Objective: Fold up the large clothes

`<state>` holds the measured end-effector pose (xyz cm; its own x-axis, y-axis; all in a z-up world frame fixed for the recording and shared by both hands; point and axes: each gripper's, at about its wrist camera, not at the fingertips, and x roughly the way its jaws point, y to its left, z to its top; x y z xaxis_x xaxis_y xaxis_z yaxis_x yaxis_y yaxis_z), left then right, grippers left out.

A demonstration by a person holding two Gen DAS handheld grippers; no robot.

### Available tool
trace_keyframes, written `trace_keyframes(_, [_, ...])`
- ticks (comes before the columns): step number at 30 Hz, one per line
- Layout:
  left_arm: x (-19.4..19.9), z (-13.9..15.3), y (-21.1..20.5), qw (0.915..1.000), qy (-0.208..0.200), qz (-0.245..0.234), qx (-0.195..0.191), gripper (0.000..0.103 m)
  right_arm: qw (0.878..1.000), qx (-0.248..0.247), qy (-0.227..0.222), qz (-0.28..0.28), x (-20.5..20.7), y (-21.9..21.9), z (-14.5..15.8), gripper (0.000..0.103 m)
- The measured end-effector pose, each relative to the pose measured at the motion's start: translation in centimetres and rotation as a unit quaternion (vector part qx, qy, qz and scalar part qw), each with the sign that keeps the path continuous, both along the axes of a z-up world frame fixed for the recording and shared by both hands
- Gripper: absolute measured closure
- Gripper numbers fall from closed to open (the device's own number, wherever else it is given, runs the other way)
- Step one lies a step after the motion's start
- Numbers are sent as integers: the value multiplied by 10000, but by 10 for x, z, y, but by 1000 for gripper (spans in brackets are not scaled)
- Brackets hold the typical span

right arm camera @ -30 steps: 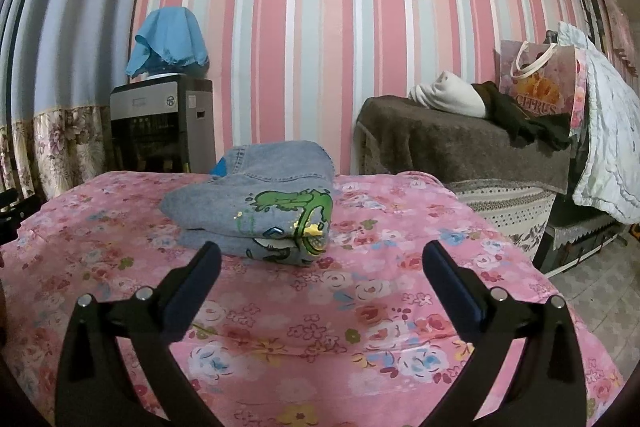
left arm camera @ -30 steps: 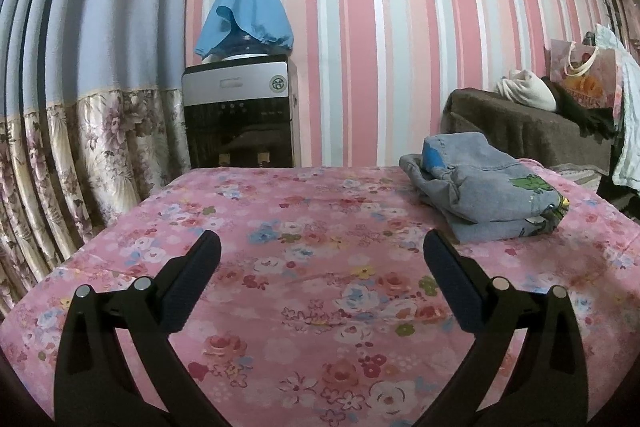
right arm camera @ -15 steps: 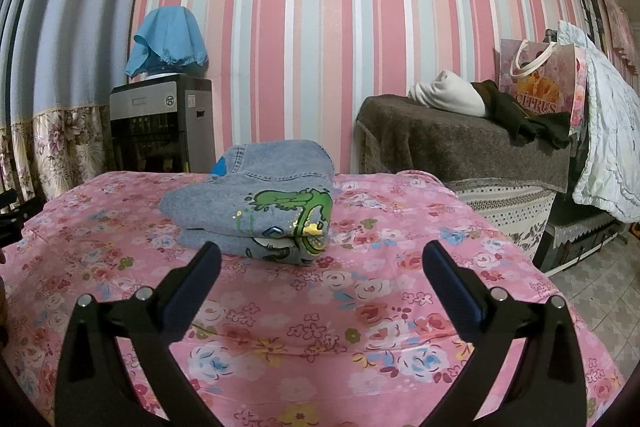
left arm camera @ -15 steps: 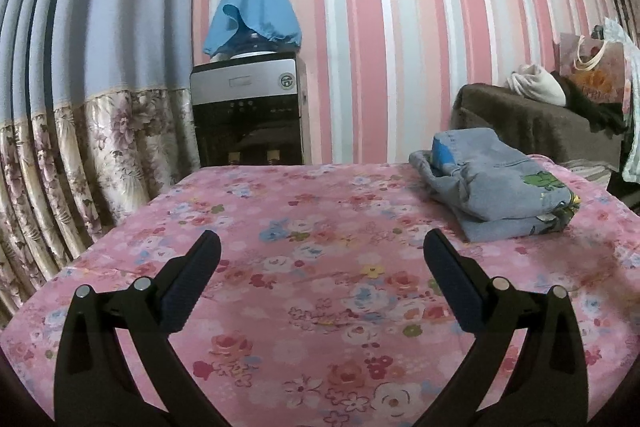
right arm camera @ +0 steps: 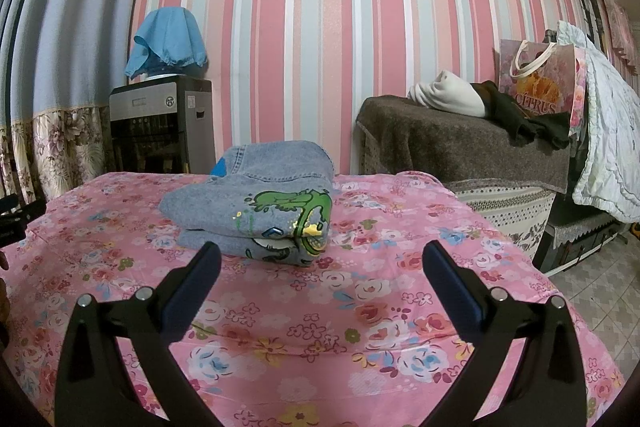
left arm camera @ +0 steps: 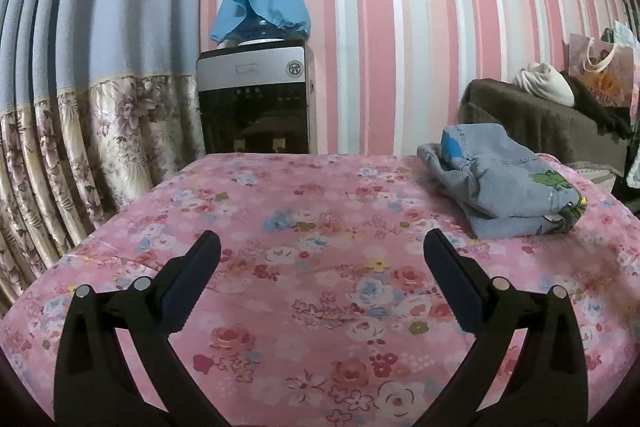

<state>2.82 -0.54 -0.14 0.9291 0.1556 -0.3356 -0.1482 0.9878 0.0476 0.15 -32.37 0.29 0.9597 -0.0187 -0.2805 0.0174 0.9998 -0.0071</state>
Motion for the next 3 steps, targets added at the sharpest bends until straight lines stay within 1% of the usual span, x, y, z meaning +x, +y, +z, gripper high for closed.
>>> trace_keyframes(3, [-2,0,0,10000,-28,-30,-5,3,10000,0,6,-1,0,0,0,2])
